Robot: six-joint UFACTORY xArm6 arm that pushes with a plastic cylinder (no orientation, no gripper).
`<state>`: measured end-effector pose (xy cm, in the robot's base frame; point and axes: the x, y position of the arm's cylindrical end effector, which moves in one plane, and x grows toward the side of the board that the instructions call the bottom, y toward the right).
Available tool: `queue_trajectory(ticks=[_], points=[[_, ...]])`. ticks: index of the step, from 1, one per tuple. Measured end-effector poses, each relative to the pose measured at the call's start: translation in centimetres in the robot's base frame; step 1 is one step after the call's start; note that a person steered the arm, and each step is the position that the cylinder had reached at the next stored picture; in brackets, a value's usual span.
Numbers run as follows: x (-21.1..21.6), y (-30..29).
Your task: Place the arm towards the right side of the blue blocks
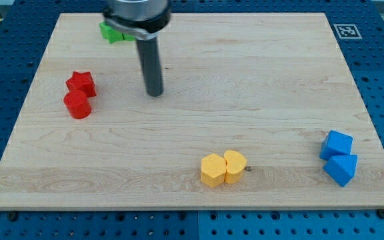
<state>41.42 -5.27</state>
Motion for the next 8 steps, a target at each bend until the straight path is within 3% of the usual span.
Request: queue_trajectory(ticks=[2,3,5,6,8], points=[[-0.8,1.1],[-2.6,6.7],[-3.6,11.0],[-4.1,16.8],[-3.5,23.5]])
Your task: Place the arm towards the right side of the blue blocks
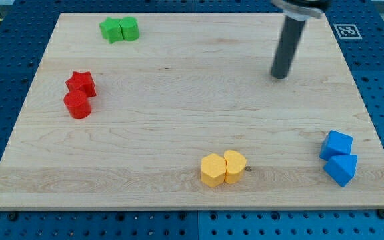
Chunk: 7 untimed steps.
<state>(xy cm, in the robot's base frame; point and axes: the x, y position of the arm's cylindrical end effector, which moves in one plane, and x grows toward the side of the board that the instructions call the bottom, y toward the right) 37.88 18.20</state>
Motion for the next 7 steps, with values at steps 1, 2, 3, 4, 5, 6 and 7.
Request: queue_trajectory(ticks=[1,2,3,4,5,6,7], points=[[0.0,3.2],[0.0,10.1],[0.0,16.3],[0.0,16.3],[0.5,16.2],[1.3,16.3],[3.5,16.3]])
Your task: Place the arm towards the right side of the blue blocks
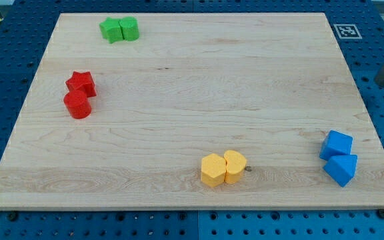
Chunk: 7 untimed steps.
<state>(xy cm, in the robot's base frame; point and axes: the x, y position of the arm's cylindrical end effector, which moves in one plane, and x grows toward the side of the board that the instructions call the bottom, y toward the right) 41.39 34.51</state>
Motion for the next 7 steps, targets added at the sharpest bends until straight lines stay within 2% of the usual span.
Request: queue_trajectory(ticks=[2,3,5,7], points=[[10.7,0.0],[13.9,0.0],[14.5,-0.6],[14.6,-4.1]])
